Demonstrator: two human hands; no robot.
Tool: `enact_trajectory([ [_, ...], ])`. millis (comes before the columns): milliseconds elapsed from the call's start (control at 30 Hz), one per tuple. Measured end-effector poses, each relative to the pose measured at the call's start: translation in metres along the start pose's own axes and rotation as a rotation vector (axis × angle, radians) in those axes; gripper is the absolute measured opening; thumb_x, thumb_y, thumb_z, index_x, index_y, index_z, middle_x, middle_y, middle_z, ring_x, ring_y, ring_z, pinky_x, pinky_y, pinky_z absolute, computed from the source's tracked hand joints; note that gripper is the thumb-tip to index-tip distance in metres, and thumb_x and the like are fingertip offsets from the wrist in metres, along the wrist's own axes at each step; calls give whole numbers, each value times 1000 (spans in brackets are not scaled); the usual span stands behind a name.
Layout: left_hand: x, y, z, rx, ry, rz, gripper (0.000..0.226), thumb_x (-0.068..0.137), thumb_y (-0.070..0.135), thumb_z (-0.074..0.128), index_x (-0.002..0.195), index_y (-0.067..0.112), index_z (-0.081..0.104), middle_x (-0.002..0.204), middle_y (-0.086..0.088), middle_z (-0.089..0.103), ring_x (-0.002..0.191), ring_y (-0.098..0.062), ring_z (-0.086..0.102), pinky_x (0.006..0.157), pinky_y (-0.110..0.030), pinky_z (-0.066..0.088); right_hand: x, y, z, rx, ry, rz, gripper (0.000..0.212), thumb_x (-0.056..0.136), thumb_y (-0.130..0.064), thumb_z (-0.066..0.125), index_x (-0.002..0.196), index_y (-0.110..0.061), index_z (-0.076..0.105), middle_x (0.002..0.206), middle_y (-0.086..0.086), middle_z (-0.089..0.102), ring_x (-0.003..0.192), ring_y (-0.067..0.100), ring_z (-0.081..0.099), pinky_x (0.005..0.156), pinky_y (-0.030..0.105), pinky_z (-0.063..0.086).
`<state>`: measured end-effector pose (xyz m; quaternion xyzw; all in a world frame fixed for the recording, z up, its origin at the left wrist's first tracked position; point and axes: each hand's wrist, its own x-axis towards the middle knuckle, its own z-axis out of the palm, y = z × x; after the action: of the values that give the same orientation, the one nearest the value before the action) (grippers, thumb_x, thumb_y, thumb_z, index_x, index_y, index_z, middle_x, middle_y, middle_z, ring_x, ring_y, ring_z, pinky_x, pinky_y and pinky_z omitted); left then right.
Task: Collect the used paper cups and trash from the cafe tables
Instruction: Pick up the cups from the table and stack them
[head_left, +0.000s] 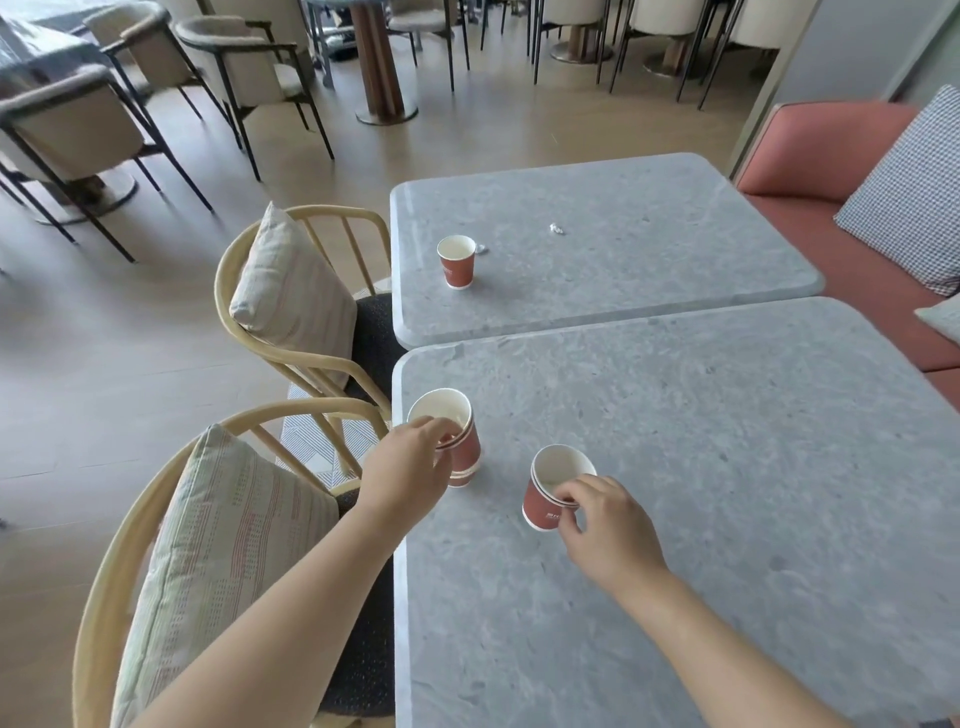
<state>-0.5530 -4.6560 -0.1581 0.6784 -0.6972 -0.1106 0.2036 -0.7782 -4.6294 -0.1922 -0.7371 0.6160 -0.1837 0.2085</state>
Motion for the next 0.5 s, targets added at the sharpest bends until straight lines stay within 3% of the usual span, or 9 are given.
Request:
enact_trajectory([
  [233,11,-8,25,81,-199,-44,28,83,10,50,105,24,62,105,7,63,95,-21,58,62,-28,43,6,8,4,12,-16,32,15,80,-10,54,88,-19,64,91,-10,64,95,14,53,69,27,45],
  [500,8,-1,48,71,-364,18,18,89,28,52,104,28,61,109,10,64,95,-19,60,68,-29,47,7,11,8,6,-25,15,12,79,-9,55,85,-16,63,90,-9,63,94,14,52,66,20,38],
])
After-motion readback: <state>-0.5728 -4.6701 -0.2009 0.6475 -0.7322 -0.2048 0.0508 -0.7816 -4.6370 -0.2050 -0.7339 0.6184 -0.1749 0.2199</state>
